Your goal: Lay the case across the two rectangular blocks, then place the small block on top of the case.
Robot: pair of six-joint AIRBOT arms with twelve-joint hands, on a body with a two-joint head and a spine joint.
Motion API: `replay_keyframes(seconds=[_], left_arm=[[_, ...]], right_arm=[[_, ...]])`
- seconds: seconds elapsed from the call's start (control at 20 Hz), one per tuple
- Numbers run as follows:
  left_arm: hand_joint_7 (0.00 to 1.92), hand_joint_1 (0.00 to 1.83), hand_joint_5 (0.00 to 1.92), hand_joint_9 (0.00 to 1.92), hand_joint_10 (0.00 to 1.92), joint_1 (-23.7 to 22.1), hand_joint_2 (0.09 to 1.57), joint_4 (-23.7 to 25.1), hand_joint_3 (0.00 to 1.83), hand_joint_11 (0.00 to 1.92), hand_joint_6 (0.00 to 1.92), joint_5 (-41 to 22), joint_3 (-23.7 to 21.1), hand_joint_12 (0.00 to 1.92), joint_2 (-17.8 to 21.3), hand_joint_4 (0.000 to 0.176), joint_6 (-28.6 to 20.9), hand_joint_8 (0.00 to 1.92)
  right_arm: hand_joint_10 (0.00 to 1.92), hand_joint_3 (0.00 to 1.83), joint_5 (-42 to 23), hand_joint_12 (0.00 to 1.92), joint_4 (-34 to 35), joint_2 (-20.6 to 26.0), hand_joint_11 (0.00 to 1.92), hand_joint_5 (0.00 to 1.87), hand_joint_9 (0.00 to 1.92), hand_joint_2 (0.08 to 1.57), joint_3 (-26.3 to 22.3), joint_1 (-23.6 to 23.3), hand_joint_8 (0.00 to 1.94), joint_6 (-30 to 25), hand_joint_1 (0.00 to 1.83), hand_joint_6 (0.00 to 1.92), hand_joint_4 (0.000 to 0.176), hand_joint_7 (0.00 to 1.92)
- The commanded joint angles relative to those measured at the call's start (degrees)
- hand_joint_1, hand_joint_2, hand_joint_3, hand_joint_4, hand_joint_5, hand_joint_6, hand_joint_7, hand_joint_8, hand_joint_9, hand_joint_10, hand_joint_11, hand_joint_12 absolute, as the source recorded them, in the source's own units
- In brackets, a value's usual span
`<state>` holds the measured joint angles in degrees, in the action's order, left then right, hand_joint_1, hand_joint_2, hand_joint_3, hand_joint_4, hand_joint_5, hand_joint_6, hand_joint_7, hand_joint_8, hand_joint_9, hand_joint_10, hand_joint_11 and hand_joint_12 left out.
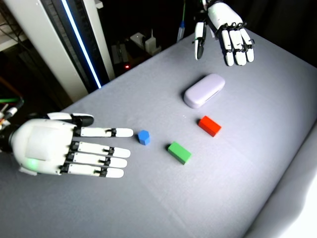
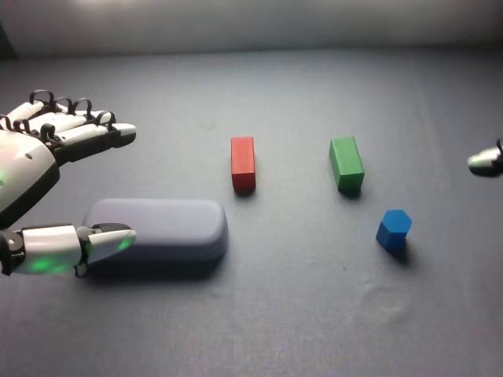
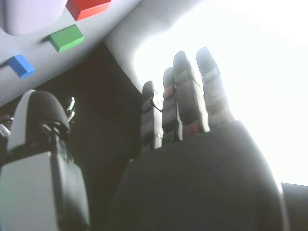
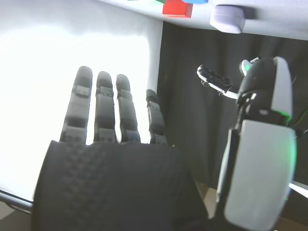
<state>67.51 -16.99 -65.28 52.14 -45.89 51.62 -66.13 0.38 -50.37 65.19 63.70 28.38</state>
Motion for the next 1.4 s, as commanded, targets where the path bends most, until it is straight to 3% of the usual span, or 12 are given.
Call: replay_keyframes(seconds=[0.0, 0.25, 0.5, 0.6, 0.9, 0.95, 1.0, 1.05, 1.1, 1.2, 1.3, 1.35], left_arm=[[0.30, 0.63, 0.39, 0.28, 0.02, -0.4, 1.01, 0.6, 0.00, 0.00, 0.00, -5.3, 0.6, 0.66, 0.3, 0.042, -0.2, 0.01], [0.27, 0.81, 0.27, 0.27, 0.00, -5.2, 0.84, 4.0, 0.00, 0.00, 0.00, 9.0, 5.6, 0.64, -1.8, 0.109, -0.1, 0.00], [0.22, 0.86, 0.25, 0.25, 0.01, -10.0, 0.79, 6.7, 0.00, 0.00, 0.00, 22.0, 10.7, 0.54, -5.5, 0.107, 1.3, 0.00], [0.26, 0.90, 0.26, 0.33, 0.02, -11.6, 0.77, 7.2, 0.00, 0.02, 0.00, 26.2, 12.6, 0.57, -7.3, 0.129, 2.7, 0.00], [0.39, 0.95, 0.36, 0.44, 0.01, -14.4, 0.85, 4.2, 0.00, 0.05, 0.00, 32.7, 16.0, 0.95, -11.3, 0.091, 9.6, 0.00], [0.59, 1.04, 0.51, 0.62, 0.04, -14.5, 0.89, 3.9, 0.00, 0.24, 0.01, 32.7, 16.1, 0.99, -11.5, 0.000, 9.7, 0.02], [0.76, 1.13, 0.66, 0.76, 0.06, -14.5, 0.94, 3.4, 0.00, 0.39, 0.01, 32.1, 16.1, 0.95, -11.7, 0.000, 9.7, 0.03], [1.05, 1.23, 0.95, 1.02, 0.14, -14.4, 1.05, 3.0, 0.00, 0.60, 0.62, 31.1, 15.9, 1.11, -11.6, 0.000, 9.7, 0.70], [1.11, 1.36, 1.06, 0.96, 1.03, -14.4, 1.07, 2.8, 0.00, 0.70, 0.60, 29.6, 15.2, 1.20, -11.2, 0.000, 9.6, 0.77], [1.07, 1.28, 1.06, 1.04, 0.73, -14.4, 1.08, 3.4, 0.00, 0.80, 0.64, 24.8, 12.8, 1.20, -9.5, 0.000, 9.2, 1.05], [0.97, 1.38, 0.99, 0.93, 1.28, -14.5, 1.11, 4.5, 0.00, 0.81, 0.67, 18.1, 10.0, 1.23, -7.2, 0.000, 8.0, 1.03], [1.03, 1.30, 1.06, 1.02, 1.03, -14.6, 1.10, 4.9, 0.00, 0.86, 0.58, 14.9, 9.3, 1.33, -6.6, 0.000, 6.7, 1.12]], right_arm=[[0.00, 0.00, -6.9, 0.39, 1.2, 0.1, 0.40, 0.49, 0.50, 1.30, 0.3, -0.6, 0.00, -0.4, 0.87, 0.00, 0.000, 0.47], [0.00, 0.00, -5.7, 0.37, -0.2, 0.1, 0.39, 0.50, 0.49, 1.29, 0.5, -1.3, 0.00, -0.5, 0.87, 0.00, 0.000, 0.49], [0.00, 0.00, -5.4, 0.35, -0.7, 0.2, 0.41, 0.50, 0.50, 1.30, 0.7, -1.4, 0.00, -0.8, 0.85, 0.00, 0.000, 0.50], [0.00, 0.00, -5.3, 0.33, -0.9, 0.2, 0.40, 0.49, 0.49, 1.30, 0.8, -1.4, 0.00, -0.8, 0.86, 0.00, 0.000, 0.49], [0.00, 0.00, -5.2, 0.33, -1.1, 0.2, 0.40, 0.50, 0.50, 1.29, 0.8, -1.5, 0.00, -0.8, 0.92, 0.00, 0.000, 0.50], [0.00, 0.00, -5.1, 0.34, -1.1, 0.2, 0.42, 0.50, 0.51, 1.29, 0.8, -1.5, 0.00, -0.8, 0.90, 0.00, 0.000, 0.50], [0.00, 0.00, -5.1, 0.34, -1.1, 0.1, 0.41, 0.49, 0.51, 1.30, 0.8, -1.5, 0.00, -0.8, 0.89, 0.00, 0.000, 0.50], [0.00, 0.00, -5.1, 0.34, -1.1, 0.1, 0.41, 0.50, 0.50, 1.30, 0.8, -1.4, 0.00, -0.8, 0.87, 0.00, 0.000, 0.50], [0.00, 0.00, -5.1, 0.33, -1.1, 0.1, 0.40, 0.50, 0.50, 1.30, 0.8, -1.4, 0.00, -0.8, 0.88, 0.00, 0.000, 0.51], [0.00, 0.01, -5.1, 0.32, -1.1, 0.1, 0.38, 0.49, 0.48, 1.31, 0.8, -1.4, 0.00, -0.8, 0.85, 0.00, 0.000, 0.49], [0.00, 0.00, -5.1, 0.32, -1.1, 0.1, 0.40, 0.49, 0.49, 1.31, 0.8, -1.4, 0.00, -0.8, 0.84, 0.00, 0.000, 0.49], [0.00, 0.00, -5.1, 0.32, -1.1, 0.1, 0.40, 0.50, 0.49, 1.31, 0.8, -1.4, 0.01, -0.8, 0.86, 0.00, 0.000, 0.50]])
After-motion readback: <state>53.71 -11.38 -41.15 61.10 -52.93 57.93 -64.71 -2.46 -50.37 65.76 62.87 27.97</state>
